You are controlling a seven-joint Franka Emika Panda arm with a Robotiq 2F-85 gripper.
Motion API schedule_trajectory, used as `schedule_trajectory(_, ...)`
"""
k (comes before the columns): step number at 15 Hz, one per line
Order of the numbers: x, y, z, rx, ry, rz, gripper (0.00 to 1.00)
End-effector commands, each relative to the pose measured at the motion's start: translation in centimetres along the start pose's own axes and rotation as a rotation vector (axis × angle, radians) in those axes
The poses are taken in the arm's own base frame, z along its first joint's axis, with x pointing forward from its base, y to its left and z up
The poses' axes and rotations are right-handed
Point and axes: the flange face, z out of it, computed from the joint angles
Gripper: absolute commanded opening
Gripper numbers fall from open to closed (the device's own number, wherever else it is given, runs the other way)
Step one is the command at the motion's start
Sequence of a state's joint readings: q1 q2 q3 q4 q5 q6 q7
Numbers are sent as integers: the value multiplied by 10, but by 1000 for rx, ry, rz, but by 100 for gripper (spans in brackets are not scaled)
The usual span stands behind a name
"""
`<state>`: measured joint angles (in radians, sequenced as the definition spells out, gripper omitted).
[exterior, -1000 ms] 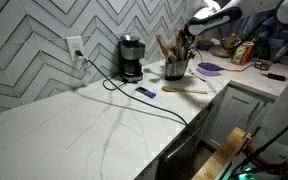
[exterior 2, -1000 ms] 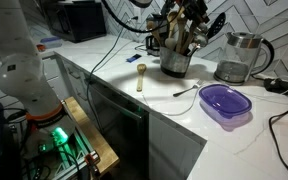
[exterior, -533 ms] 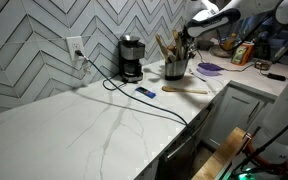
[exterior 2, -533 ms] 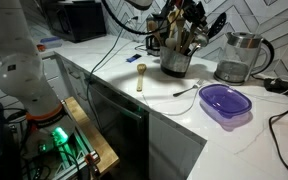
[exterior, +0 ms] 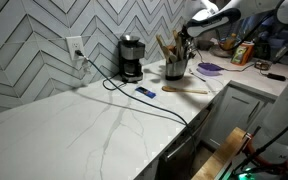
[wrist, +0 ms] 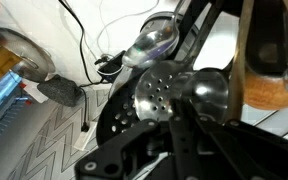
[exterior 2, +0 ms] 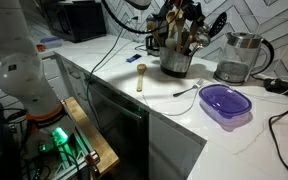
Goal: Remove the metallic soup ladle from the utensils bucket and place it on the table
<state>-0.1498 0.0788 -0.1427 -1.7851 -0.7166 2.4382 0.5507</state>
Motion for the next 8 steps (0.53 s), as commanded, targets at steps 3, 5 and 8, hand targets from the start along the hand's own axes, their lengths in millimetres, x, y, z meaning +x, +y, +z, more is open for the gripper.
schedule_trajectory(3, -2, 10, -22, -23, 51, -2, 0)
schedule_trajectory(5, 0, 14, -30, -29, 70, -3, 1)
schedule_trajectory(8, 1, 17, -43, -41, 98, -3, 1)
